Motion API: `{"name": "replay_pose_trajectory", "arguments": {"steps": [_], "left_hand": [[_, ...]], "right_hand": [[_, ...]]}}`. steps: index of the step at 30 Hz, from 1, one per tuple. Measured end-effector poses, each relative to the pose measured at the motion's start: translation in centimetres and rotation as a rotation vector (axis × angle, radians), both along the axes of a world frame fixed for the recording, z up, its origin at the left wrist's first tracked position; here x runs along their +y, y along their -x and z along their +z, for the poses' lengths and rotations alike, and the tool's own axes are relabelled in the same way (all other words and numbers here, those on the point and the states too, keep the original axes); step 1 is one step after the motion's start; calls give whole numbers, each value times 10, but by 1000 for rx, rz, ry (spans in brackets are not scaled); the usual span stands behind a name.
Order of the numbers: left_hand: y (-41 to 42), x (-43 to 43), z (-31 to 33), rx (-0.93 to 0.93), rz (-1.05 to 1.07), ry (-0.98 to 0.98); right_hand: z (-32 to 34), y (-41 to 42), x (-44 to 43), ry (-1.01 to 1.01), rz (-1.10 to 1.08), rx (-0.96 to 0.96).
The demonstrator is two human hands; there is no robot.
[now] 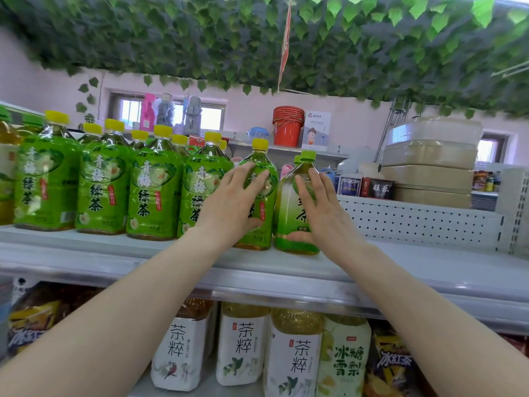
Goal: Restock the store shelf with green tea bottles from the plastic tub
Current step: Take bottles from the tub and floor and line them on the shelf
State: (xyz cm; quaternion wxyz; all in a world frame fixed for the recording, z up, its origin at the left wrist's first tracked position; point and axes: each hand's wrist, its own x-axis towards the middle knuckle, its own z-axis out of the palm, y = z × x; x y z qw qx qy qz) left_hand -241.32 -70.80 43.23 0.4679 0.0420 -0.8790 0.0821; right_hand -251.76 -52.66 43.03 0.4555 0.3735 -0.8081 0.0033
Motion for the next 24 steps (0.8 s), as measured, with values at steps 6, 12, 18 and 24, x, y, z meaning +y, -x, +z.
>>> {"name": "replay_pose_trajectory", "arguments": {"steps": [6, 12, 18, 24], "left_hand": [[-1, 1, -2, -7, -8, 3], [-18, -4, -6, -85, -125, -87], [-69, -21, -14, -75, -172, -15], [-139, -56, -38, -72, -206, 51]], "right_hand": [[2, 1, 2, -48, -70, 131], [9, -17, 4, -75, -114, -3], [9, -58, 1, -126, -76, 115], [-21, -133, -26, -118, 36, 151]]}}
